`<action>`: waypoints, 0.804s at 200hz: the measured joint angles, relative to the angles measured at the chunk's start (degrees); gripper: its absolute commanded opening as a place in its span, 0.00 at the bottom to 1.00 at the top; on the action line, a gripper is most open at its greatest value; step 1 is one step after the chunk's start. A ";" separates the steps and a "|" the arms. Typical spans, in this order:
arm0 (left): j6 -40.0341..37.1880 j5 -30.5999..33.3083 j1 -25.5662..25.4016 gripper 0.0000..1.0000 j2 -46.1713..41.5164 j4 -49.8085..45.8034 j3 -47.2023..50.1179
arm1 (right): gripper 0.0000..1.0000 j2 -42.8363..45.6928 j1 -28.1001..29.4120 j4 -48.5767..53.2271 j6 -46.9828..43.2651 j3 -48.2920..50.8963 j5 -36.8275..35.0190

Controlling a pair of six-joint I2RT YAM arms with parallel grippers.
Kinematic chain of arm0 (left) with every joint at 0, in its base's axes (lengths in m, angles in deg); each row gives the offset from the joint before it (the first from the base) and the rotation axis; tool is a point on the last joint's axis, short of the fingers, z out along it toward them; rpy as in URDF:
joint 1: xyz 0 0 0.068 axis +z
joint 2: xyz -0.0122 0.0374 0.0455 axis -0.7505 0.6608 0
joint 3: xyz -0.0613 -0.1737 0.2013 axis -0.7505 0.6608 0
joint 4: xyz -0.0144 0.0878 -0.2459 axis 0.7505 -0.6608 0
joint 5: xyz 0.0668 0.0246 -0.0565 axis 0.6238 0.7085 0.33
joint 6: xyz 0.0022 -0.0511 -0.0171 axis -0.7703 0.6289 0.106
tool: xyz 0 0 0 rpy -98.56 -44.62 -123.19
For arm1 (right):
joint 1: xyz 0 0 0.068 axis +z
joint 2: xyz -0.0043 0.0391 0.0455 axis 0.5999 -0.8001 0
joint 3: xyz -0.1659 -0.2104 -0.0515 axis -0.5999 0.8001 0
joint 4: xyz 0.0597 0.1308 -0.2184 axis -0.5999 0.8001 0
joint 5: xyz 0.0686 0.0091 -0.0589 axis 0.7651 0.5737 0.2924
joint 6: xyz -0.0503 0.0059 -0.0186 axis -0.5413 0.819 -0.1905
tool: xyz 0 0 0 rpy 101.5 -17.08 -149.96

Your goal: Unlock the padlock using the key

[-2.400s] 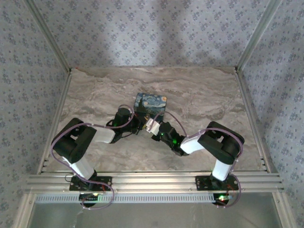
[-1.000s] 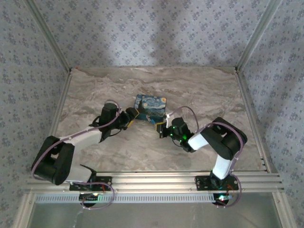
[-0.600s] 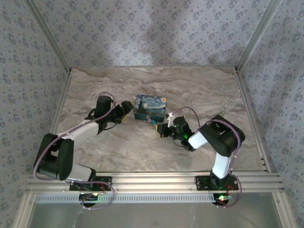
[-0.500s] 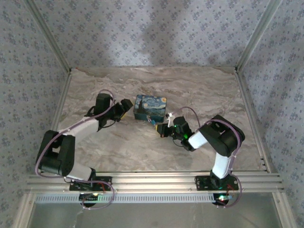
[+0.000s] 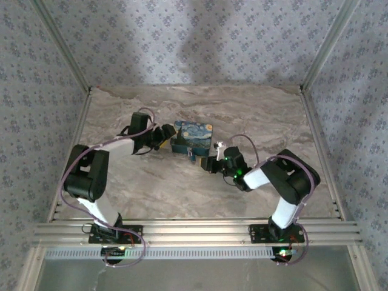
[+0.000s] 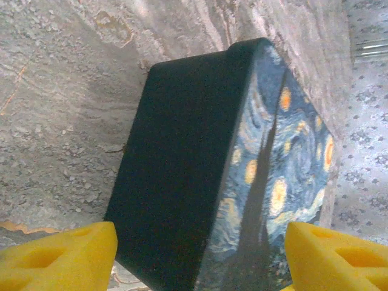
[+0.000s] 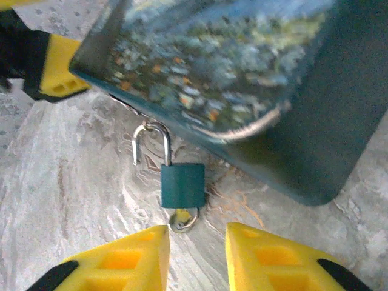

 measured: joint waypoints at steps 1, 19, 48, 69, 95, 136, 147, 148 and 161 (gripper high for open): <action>-0.04 0.00 -0.04 0.71 0.02 0.00 0.00 | 0.34 0.11 -0.04 0.00 -0.11 0.00 0.09; -0.35 -0.15 -0.33 0.69 0.61 0.00 0.00 | 0.37 0.79 -0.46 -0.02 -0.57 -0.13 1.22; -0.68 -0.39 -1.22 0.67 0.85 0.07 0.04 | 0.38 0.74 -1.51 0.61 -1.57 -1.55 3.37; -0.74 -0.59 -1.84 0.64 0.85 0.20 0.68 | 0.41 0.50 -2.84 1.18 -2.40 -3.69 4.63; -0.66 -0.90 -2.56 0.62 0.79 1.31 2.60 | 0.45 -0.52 -4.63 2.62 -4.20 -6.67 5.95; 0.20 -0.98 -3.85 0.62 0.09 5.25 5.18 | 0.49 -1.97 -6.80 3.80 -5.99 -8.74 7.61; 0.50 -0.98 -4.02 0.62 0.00 5.73 5.49 | 0.51 -1.97 -6.95 3.85 -6.19 -8.68 7.78; 0.52 -0.98 -4.02 0.62 0.00 5.73 5.49 | 0.51 -1.97 -6.95 3.85 -6.21 -8.68 7.80; 0.63 -0.98 -4.09 0.62 0.00 6.01 5.53 | 0.54 -1.84 -6.95 3.85 -6.43 -8.13 8.26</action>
